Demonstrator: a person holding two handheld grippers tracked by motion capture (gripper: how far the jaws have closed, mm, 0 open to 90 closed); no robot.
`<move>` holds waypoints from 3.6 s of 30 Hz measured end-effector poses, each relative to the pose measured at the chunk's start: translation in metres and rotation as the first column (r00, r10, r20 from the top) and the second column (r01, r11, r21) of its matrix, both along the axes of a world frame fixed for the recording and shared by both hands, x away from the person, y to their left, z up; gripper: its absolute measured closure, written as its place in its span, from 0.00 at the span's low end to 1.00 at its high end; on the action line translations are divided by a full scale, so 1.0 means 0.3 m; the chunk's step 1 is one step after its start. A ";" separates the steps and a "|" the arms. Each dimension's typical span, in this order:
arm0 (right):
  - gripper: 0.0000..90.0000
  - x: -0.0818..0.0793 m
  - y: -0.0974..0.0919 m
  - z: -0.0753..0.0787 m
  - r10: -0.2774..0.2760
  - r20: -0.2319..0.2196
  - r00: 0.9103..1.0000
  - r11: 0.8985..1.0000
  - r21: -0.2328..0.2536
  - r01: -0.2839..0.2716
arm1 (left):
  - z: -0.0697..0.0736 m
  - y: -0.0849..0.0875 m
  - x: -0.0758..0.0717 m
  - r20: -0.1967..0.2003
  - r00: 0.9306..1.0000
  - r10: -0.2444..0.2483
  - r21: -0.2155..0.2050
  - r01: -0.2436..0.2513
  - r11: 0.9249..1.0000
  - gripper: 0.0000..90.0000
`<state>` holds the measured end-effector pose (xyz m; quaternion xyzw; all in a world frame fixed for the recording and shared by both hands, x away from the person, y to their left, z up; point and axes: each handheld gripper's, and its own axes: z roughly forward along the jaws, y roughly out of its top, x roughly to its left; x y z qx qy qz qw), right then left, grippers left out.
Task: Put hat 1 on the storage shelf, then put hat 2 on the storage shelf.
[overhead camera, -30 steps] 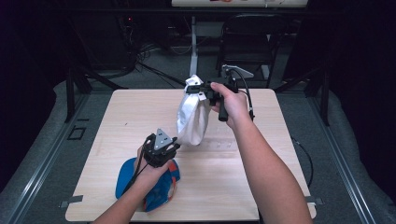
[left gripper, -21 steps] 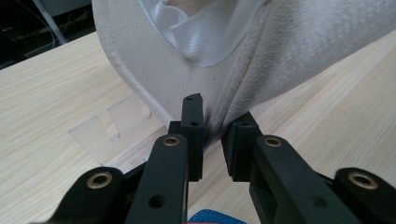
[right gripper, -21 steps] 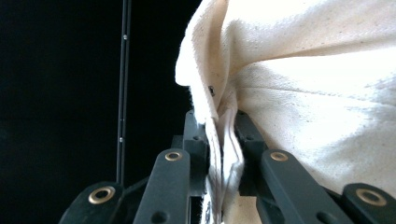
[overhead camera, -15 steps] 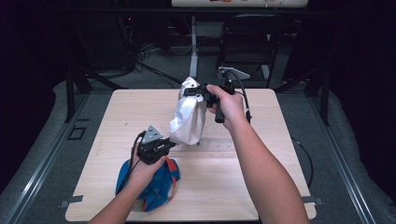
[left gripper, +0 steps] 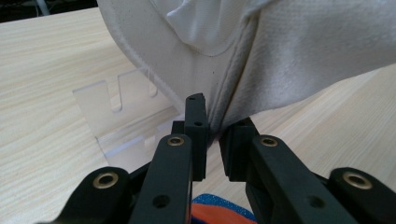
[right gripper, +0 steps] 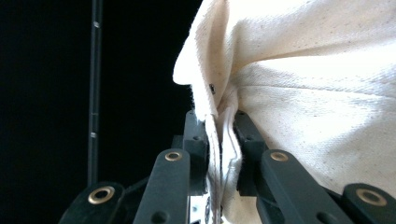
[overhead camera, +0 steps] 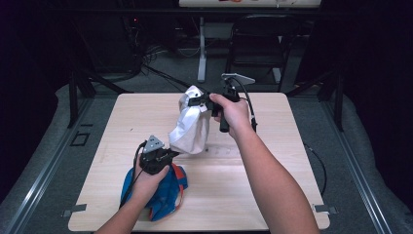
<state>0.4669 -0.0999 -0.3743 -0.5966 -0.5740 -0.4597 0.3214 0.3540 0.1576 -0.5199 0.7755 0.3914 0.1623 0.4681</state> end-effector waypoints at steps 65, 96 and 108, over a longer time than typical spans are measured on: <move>0.64 -0.608 -0.357 -0.447 -0.034 0.489 0.872 0.888 -0.386 0.251 | -0.089 0.173 -0.271 -0.074 0.996 -0.057 0.158 0.068 0.985 0.50; 0.64 -0.619 -0.387 -0.521 -0.085 0.456 0.886 0.897 -0.351 0.267 | -0.108 -0.026 -0.240 -0.158 0.980 -0.119 0.156 0.144 0.977 1.00; 0.65 -0.616 -0.411 -0.527 -0.098 0.445 0.890 0.898 -0.346 0.272 | -0.111 -0.276 -0.237 -0.162 0.974 -0.161 0.085 0.176 0.981 1.00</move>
